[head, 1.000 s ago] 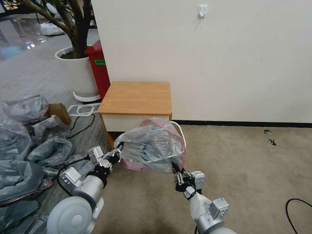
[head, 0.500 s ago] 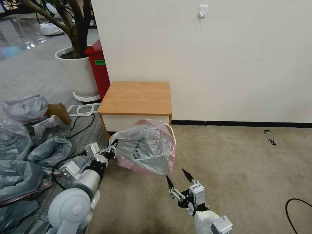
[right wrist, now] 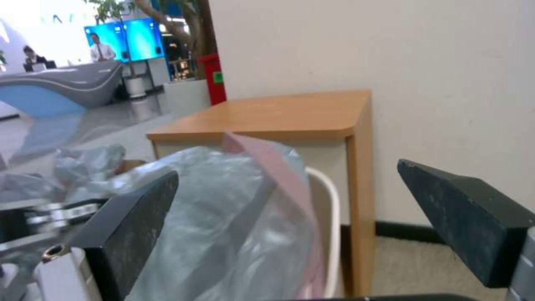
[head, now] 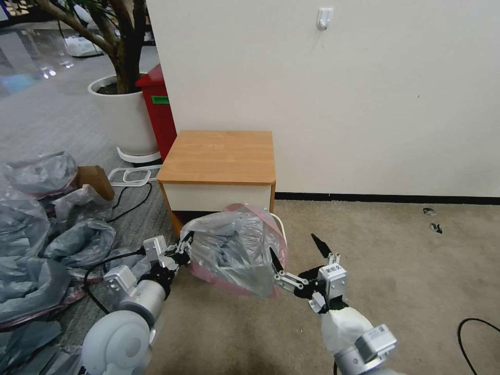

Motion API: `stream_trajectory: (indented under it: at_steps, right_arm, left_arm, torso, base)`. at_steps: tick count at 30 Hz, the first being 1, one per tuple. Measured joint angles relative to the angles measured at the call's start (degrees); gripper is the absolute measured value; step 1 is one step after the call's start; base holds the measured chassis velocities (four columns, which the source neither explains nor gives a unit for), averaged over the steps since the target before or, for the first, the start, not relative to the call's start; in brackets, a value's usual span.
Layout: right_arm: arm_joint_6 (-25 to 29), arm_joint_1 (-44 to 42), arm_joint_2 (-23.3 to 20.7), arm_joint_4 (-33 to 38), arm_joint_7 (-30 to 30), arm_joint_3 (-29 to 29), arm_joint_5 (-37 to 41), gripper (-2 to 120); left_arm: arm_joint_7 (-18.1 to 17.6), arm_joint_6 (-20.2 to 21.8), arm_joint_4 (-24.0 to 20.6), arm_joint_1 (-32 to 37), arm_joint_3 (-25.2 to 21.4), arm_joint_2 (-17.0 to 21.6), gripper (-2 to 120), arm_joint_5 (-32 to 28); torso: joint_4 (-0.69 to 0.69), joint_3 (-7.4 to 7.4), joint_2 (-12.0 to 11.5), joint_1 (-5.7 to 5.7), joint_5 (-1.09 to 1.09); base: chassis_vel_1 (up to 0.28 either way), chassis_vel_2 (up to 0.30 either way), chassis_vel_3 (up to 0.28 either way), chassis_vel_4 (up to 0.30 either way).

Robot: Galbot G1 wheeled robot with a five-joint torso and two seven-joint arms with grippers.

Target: Pick up the garbage bag from the table and place it over the trash can.

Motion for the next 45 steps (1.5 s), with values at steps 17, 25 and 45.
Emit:
stream_trajectory:
  at_steps: [17, 25, 45]
  right_arm:
    - [1.4, 8.1, -2.9, -8.2, -0.3, 0.4, -3.1, 80]
    - [1.8, 8.2, -2.4, -8.8, -0.3, 0.3, -3.3, 51]
    - [2.0, 8.2, -1.6, -9.4, -0.1, 0.1, -3.2, 0]
  left_arm:
    - [1.0, -0.6, -2.0, 1.7, 0.5, -0.3, 9, 2.1]
    - [1.0, -0.6, -1.5, 1.6, 0.5, -0.5, 9, 2.2]
    - [1.1, -0.7, -1.2, 1.3, 0.7, -0.6, 9, 1.9]
  torso:
    - [0.0, 0.0, 0.0, 0.0, 0.0]
    - [0.0, 0.0, 0.0, 0.0, -0.01]
    - [0.0, 0.0, 0.0, 0.0, -0.01]
  base:
    - [0.0, 0.0, 0.0, 0.0]
    - [0.0, 0.0, 0.0, 0.0]
    - [0.0, 0.0, 0.0, 0.0]
